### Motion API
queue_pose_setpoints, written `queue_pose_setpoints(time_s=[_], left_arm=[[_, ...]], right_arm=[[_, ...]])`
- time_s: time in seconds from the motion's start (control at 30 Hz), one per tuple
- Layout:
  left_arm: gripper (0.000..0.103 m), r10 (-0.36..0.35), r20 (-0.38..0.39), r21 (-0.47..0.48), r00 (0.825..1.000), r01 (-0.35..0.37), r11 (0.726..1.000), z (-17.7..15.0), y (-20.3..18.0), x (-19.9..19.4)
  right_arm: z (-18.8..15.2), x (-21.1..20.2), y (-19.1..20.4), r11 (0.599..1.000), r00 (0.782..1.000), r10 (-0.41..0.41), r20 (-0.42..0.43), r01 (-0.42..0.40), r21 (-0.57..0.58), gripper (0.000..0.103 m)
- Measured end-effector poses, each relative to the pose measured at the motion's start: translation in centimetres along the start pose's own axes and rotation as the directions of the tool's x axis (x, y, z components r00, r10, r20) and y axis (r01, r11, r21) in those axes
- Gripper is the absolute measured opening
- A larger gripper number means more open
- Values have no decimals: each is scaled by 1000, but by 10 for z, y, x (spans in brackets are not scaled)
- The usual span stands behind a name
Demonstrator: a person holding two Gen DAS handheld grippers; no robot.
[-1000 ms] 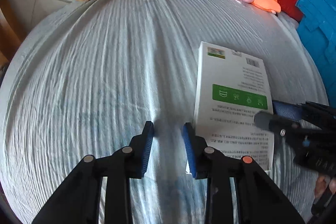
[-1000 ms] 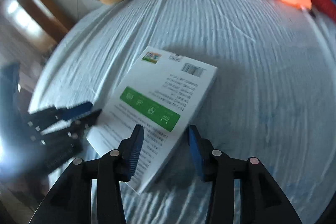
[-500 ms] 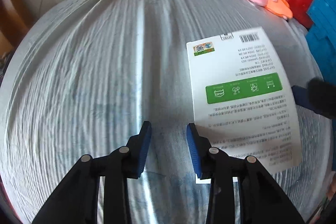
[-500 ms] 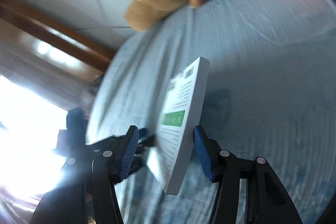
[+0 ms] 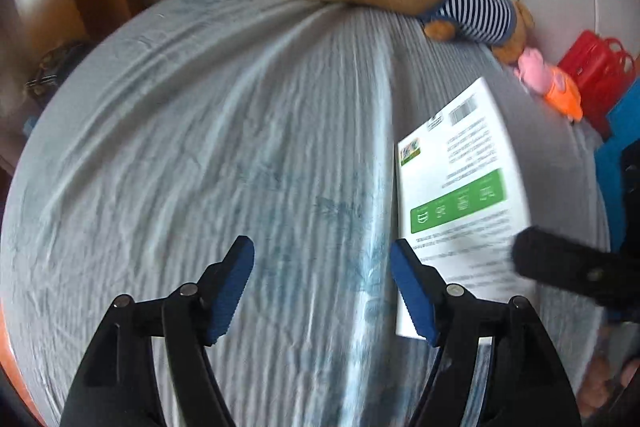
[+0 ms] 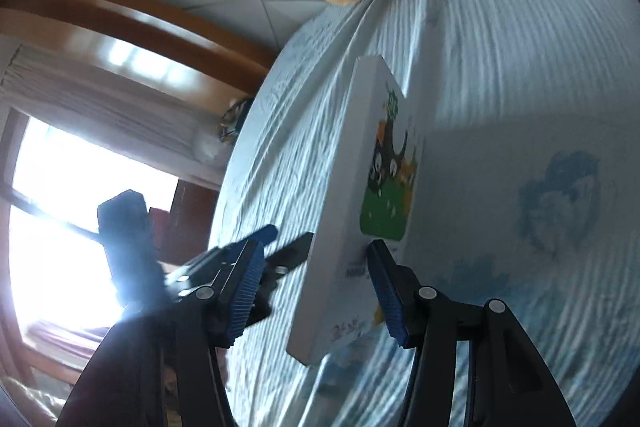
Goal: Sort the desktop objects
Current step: 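Tilt the white green-labelled box up with the right tool while the left tool grasps its edge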
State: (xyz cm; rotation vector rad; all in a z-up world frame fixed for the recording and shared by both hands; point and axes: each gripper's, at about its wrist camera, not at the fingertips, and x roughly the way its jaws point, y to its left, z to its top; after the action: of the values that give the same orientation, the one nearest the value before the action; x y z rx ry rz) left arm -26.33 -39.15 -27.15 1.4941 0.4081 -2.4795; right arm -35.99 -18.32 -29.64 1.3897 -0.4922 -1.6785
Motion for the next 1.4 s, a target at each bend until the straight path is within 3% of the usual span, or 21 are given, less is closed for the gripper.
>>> queue_pose_setpoints(time_s=[0.13, 0.23, 0.33, 0.43, 0.53, 0.73, 0.87, 1.1, 1.23, 1.27, 1.33, 1.4], left_arm=[[70, -7, 60, -11, 998, 8, 1000, 4, -3, -27], [70, -16, 83, -4, 996, 16, 1000, 14, -6, -40], [70, 0, 91, -3, 996, 0, 1000, 18, -10, -45], [70, 1, 82, -2, 997, -1, 1000, 20, -10, -49], [70, -4, 80, 9, 997, 3, 1000, 25, -15, -55], [70, -24, 37, 33, 999, 23, 999, 27, -23, -54], [70, 42, -22, 12, 999, -42, 999, 21, -18, -39], [71, -32, -83, -75, 996, 25, 997, 17, -16, -32], [71, -9, -135, -59, 991, 1, 998, 10, -25, -19], [69, -17, -147, -58, 989, 9, 998, 8, -26, -14], [45, -22, -150, -46, 988, 16, 999, 4, -28, -10], [37, -11, -135, -29, 991, 7, 1000, 1, -31, -10]], right_arm=[[-6, 5, 12, 997, 997, -65, -29, 64, -50, 55], [-14, 10, 20, 982, 986, -160, -46, 155, -107, 55], [-23, 18, 31, 952, 964, -262, -52, 249, -178, 33], [-33, 28, 46, 918, 944, -325, -57, 301, -259, 27], [-38, 32, 56, 897, 938, -345, -28, 321, -303, 26], [-49, 33, 80, 868, 951, -308, -9, 278, -411, 26], [-54, 32, 77, 868, 947, -322, -14, 290, -403, 26], [-54, 45, 81, 851, 934, -357, -5, 322, -415, 26], [-58, 40, 78, 862, 938, -347, -3, 317, -396, 26], [-59, 39, 78, 863, 939, -344, -4, 314, -396, 27], [-62, 33, 75, 872, 943, -331, -10, 302, -385, 31], [-66, 25, 73, 876, 944, -329, -6, 303, -375, 47]])
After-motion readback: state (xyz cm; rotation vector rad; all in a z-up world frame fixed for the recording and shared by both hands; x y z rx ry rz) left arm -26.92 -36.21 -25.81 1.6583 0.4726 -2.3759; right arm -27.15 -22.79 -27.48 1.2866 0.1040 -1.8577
